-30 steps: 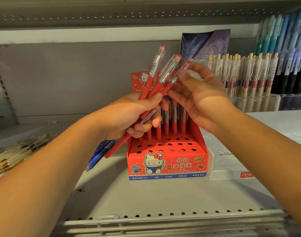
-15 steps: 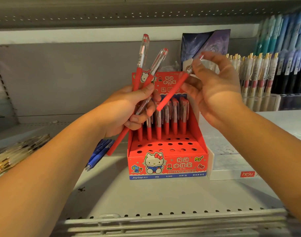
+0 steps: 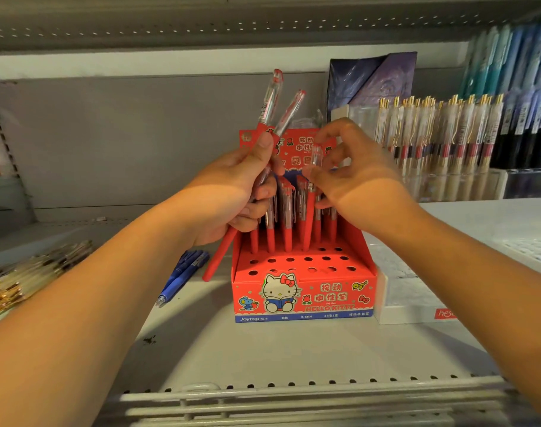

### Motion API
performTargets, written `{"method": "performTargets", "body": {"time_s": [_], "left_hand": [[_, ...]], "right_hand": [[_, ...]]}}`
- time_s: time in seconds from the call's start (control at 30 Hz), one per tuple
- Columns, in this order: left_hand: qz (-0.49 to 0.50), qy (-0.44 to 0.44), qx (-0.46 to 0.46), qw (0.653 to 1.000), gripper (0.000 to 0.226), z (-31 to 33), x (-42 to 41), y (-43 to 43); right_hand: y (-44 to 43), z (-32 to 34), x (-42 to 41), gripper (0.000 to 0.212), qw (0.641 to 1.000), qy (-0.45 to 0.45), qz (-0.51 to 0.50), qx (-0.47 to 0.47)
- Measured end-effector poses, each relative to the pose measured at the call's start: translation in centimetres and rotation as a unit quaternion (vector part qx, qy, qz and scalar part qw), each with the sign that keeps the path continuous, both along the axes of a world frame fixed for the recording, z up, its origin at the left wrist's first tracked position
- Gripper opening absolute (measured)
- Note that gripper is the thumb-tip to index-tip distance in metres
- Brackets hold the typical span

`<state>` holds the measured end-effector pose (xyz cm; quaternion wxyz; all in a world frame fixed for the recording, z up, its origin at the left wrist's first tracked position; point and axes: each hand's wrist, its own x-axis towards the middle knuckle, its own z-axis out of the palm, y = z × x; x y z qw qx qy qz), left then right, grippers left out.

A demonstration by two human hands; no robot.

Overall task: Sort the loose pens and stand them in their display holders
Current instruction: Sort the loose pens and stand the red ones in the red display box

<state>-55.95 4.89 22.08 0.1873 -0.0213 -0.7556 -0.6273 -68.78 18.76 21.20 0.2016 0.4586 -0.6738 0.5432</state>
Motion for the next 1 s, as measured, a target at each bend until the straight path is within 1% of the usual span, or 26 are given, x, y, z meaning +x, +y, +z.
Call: {"method": "performTargets", "body": {"time_s": [0.07, 0.17, 0.27, 0.37, 0.47, 0.53, 0.57, 0.63, 0.7, 0.73, 0.77, 0.8, 0.83, 0.9, 1.0], "left_hand": [[0.001, -0.01, 0.002, 1.0, 0.043, 0.0, 0.0, 0.0], [-0.005, -0.015, 0.025, 1.0, 0.03, 0.0, -0.1, 0.0], [-0.013, -0.011, 0.043, 0.999, 0.021, 0.2, 0.0, 0.0], [-0.013, 0.0, 0.039, 0.999, 0.015, 0.2, 0.1, 0.1], [-0.013, 0.007, 0.022, 1.0, 0.016, 0.2, 0.2, 0.1], [-0.017, 0.009, 0.014, 1.0, 0.018, 0.2, 0.3, 0.0], [-0.02, 0.01, 0.013, 1.0, 0.019, 0.2, 0.3, 0.0], [-0.025, 0.01, 0.011, 1.0, 0.02, 0.1, 0.3, 0.0], [-0.028, 0.006, 0.001, 1.0, 0.019, 0.0, 0.3, 0.0], [-0.032, 0.001, -0.006, 0.999, 0.02, 0.0, 0.4, 0.0], [-0.038, -0.006, -0.013, 0.999, 0.02, -0.1, 0.4, 0.0], [-0.047, -0.013, -0.019, 0.999, 0.02, -0.1, 0.4, 0.1], [-0.057, -0.022, -0.024, 0.998, 0.021, -0.2, 0.4, 0.1], [-0.075, -0.035, -0.026, 0.996, 0.022, -0.2, 0.5, 0.1], [-0.086, -0.04, -0.033, 0.995, 0.022, -0.2, 0.5, 0.0]], "right_hand": [[-0.1, -0.1, 0.1, 0.043, 1.0, 0.009, -0.008, 0.013], [-0.1, -0.3, 0.1, 0.037, 1.0, 0.008, 0.001, 0.023], [-0.2, -0.4, 0.0, 0.025, 0.999, -0.005, -0.008, 0.036], [-0.3, -0.4, -0.1, 0.014, 0.998, -0.009, -0.027, 0.057], [-0.1, -0.4, -0.2, 0.018, 0.995, 0.01, -0.05, 0.087], [-0.1, -0.5, -0.1, 0.019, 0.986, 0.043, -0.078, 0.143], [0.0, -0.6, 0.0, 0.018, 0.982, 0.048, -0.077, 0.164], [0.1, -0.7, 0.1, 0.014, 0.981, 0.045, -0.066, 0.177], [0.2, -0.5, 0.2, 0.006, 0.984, 0.05, -0.07, 0.158], [0.1, -0.3, 0.4, 0.002, 0.988, 0.045, -0.066, 0.132], [0.1, 0.0, 0.6, 0.006, 0.995, 0.022, -0.048, 0.089], [0.1, 0.3, 1.0, 0.01, 0.999, -0.024, -0.006, 0.036], [0.2, 0.6, 1.4, 0.012, 0.995, -0.085, 0.056, -0.014], [0.6, 1.2, 2.2, 0.013, 0.964, -0.187, 0.171, -0.081], [1.0, 1.7, 2.5, 0.015, 0.923, -0.262, 0.256, -0.119]]}}
